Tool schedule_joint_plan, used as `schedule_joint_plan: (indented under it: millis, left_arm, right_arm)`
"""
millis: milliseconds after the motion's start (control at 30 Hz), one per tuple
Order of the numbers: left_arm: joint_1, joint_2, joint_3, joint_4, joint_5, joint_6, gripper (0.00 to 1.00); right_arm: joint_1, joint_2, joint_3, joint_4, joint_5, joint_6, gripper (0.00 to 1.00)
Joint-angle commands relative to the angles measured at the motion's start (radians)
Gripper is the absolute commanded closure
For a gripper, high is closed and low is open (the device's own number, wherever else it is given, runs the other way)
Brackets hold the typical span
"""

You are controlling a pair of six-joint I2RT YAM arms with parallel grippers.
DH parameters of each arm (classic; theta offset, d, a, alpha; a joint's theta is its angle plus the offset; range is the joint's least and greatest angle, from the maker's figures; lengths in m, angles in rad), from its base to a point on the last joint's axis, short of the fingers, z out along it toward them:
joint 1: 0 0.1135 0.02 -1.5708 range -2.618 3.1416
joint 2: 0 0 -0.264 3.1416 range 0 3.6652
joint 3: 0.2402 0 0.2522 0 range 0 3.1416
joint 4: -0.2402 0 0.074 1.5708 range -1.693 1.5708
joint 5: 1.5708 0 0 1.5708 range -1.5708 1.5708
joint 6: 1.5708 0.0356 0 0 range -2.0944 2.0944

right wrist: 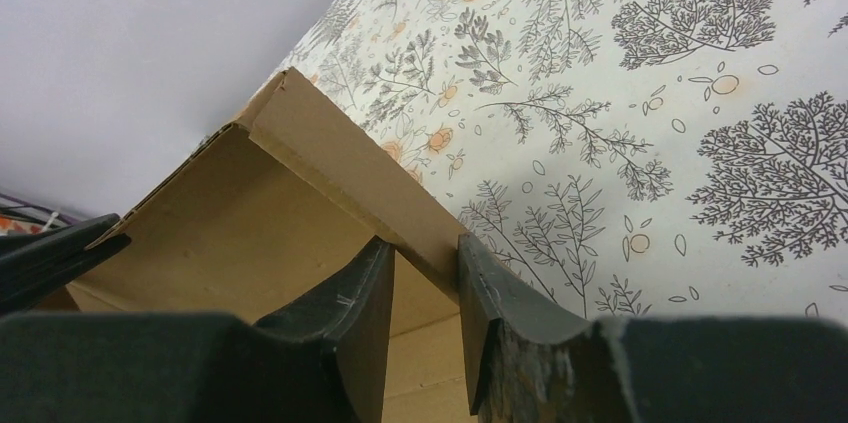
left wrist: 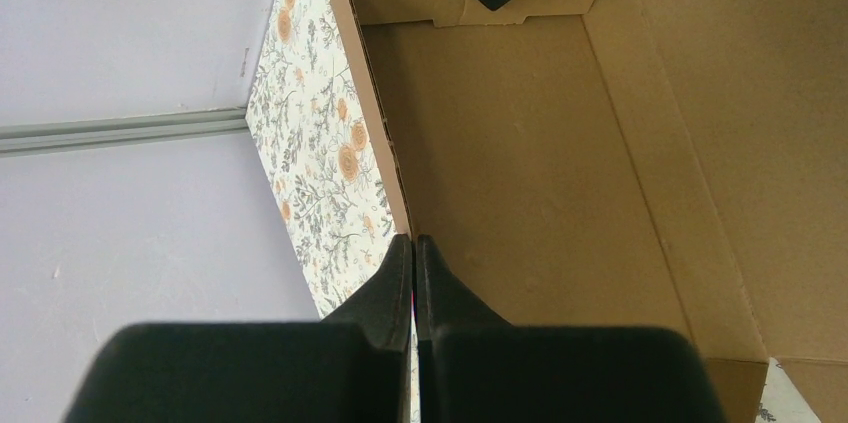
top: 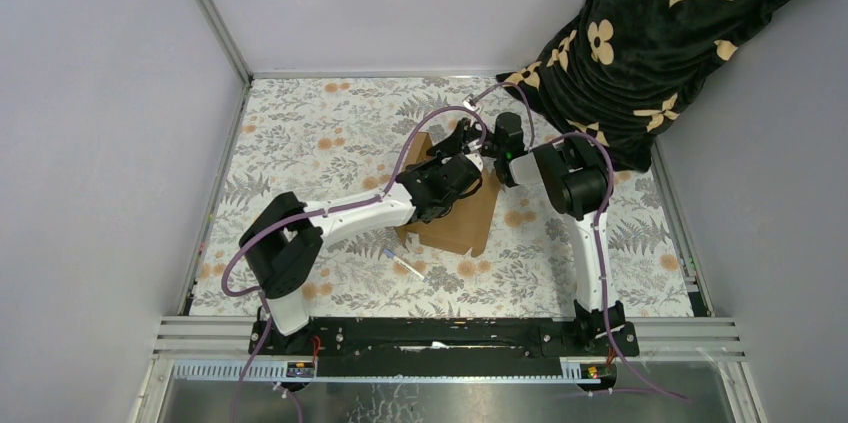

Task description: Fold the paper box

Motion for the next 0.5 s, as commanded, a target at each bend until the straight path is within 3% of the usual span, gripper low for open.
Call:
schedule_joint_plan:
  millis: [0,233,467]
  left_arm:
    - [-0.017,0.005,-0.02,0.05,0.177,-0.011,1.0]
    - [-0.016,-0.018,-0.031,0.057,0.175,-0.018,1.0]
    - [-0.013,-0.033,-0.032,0.065,0.196,-0.031,1.0]
  right_arm:
    - [0.077,-0.094,-0.031,-0.083,0.072,-0.087,0.89]
    - [0.087,-0.167,-0.101,-0.156,0.146,-0.147,0.99]
    - [0.096,-0.267,-0.149,-0.351,0.192,-0.232,1.0]
